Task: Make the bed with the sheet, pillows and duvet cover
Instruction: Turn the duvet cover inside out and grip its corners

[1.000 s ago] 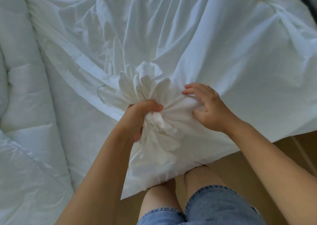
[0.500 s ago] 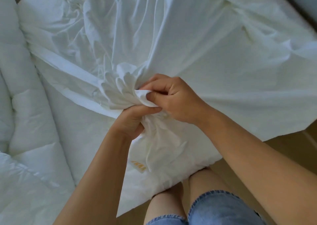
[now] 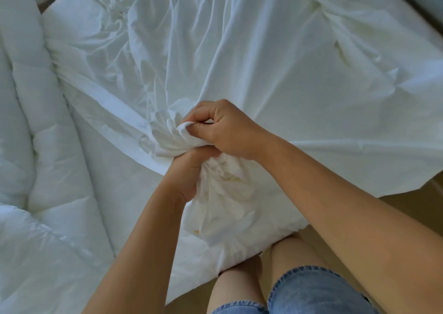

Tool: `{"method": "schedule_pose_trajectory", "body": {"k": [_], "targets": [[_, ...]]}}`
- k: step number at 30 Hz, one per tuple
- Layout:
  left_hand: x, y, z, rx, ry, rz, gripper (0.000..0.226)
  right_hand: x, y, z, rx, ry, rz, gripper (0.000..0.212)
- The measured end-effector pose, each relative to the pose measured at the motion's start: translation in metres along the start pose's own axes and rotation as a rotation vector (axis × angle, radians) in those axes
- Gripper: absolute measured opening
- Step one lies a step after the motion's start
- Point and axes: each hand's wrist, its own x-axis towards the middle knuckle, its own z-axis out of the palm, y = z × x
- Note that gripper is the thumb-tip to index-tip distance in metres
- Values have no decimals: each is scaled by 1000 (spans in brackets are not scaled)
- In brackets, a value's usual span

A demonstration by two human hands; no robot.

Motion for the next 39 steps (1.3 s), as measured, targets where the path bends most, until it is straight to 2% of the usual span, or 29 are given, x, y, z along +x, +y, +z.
{"method": "schedule_pose_trajectory", "body": {"k": [1,3,5,9,10,13,15,17,19,21,24,28,31,34,36,37,39], "targets": [[0,-2,2,-21,41,6,17,-4,4,-2,14,23,7,16],[0,-5,2,-58,90,-7,21,-17,19,-12,22,70,38,34],[-2,-7,-1,-70,114,-39,24,-33,39,-28,-109,101,79,43],[-9,-10,-11,-43,93,-113,20,-44,62,-41,-587,64,57,19],[-11,-10,-13,-27,88,-141,22,-41,63,-39,-623,80,28,17],[-16,-12,-19,39,95,-224,34,-28,51,-33,-472,294,-46,14],[-17,-16,-18,48,98,-249,32,-15,37,-26,-310,433,-75,16],[-16,-19,-13,-13,81,-218,22,-3,21,-13,-127,411,-68,18],[-12,-19,-5,-82,43,-151,15,7,8,1,21,320,-55,18],[-6,-17,-2,-101,1,-101,19,13,1,13,35,242,-65,16],[2,-13,-6,-110,-50,-128,28,21,-5,20,32,150,-54,17],[6,-12,-9,-151,-92,-164,24,28,-4,16,96,79,24,17],[4,-14,-4,-154,-20,-179,30,28,3,12,205,108,77,19],[0,-15,-7,-127,30,-135,22,26,15,4,256,290,90,15],[-4,-12,-17,-197,46,-57,25,14,31,-1,162,397,101,8],[-7,-9,-22,-256,39,-17,27,1,44,-1,106,416,138,24],[-10,-1,-33,-325,-16,49,21,-32,69,1,36,310,263,48]]}}
